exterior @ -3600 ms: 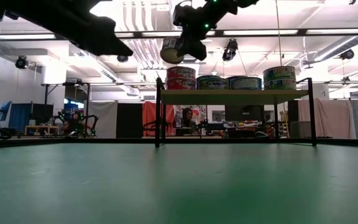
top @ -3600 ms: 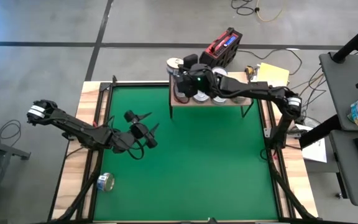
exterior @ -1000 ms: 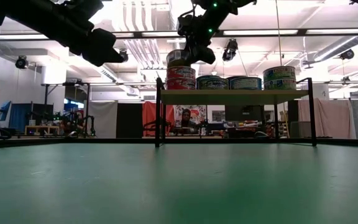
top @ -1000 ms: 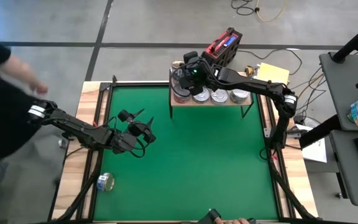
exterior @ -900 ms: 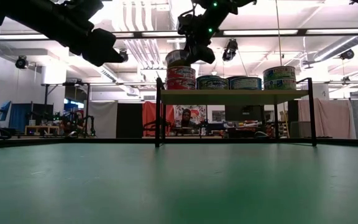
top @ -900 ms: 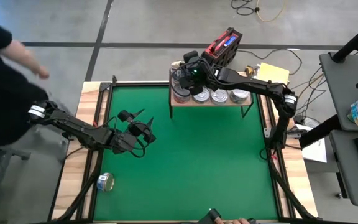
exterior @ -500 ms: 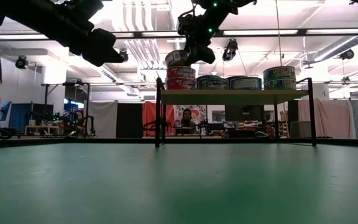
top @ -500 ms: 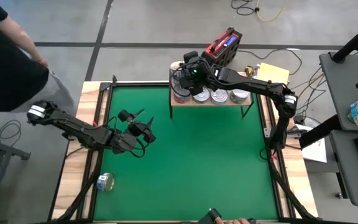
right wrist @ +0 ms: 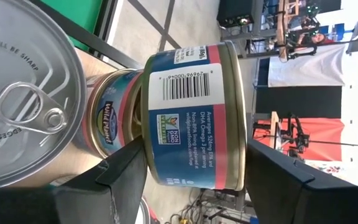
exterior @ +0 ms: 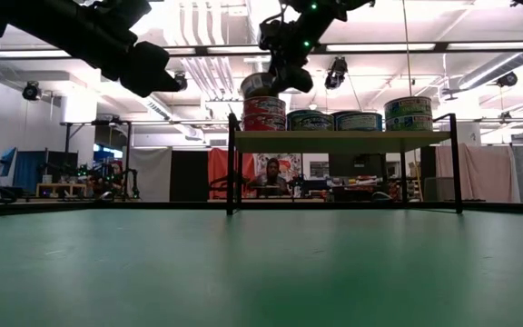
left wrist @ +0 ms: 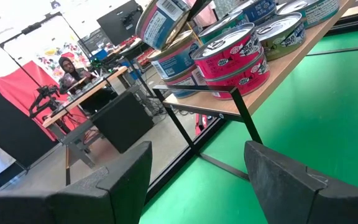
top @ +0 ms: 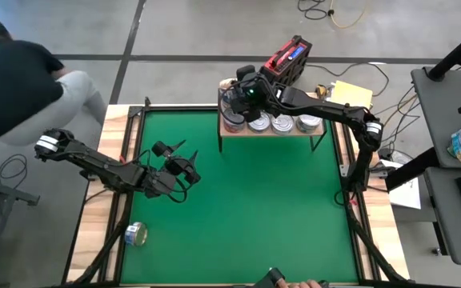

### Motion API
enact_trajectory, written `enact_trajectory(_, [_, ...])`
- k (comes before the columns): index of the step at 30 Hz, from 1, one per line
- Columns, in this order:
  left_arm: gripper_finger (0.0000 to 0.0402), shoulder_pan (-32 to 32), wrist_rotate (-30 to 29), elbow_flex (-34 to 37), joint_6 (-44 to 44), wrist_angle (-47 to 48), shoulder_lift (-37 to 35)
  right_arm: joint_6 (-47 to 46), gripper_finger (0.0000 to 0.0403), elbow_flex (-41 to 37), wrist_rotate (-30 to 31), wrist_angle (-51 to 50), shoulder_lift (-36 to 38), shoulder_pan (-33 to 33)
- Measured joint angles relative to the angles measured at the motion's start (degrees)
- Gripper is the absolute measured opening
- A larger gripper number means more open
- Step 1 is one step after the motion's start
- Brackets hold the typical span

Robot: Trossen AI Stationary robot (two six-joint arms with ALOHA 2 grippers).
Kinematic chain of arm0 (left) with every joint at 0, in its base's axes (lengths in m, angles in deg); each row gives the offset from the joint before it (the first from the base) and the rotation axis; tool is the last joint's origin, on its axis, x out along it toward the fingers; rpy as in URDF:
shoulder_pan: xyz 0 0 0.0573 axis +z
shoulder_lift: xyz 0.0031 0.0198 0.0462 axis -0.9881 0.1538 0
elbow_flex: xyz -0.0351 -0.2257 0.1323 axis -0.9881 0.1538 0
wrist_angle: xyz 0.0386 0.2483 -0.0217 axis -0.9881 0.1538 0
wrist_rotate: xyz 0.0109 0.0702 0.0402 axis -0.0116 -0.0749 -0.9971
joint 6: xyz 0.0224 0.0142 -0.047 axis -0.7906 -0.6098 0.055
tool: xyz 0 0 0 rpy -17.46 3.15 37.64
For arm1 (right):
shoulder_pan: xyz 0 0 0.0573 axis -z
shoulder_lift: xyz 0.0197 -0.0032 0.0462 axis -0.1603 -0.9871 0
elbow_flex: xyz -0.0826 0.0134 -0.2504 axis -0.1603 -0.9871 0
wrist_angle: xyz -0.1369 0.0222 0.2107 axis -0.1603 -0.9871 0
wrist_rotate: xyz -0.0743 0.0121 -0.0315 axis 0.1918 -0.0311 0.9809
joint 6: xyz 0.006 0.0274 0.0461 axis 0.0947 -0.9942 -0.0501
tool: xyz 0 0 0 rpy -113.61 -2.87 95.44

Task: Stack canned seafood by type on shelf
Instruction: Stack the blue/pink tuna can on top of the other blue/pink tuna can on the shelf

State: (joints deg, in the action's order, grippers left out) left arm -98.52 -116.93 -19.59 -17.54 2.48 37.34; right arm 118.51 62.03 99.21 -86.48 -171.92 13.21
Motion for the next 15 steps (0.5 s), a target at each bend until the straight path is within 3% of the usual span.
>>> enact_trajectory(15, [0.0239, 0.0, 0.0, 0.0, 0.0, 0.0, 0.0, 0.0, 0.0221, 0.0, 0.0, 1.0, 0.0, 0.5])
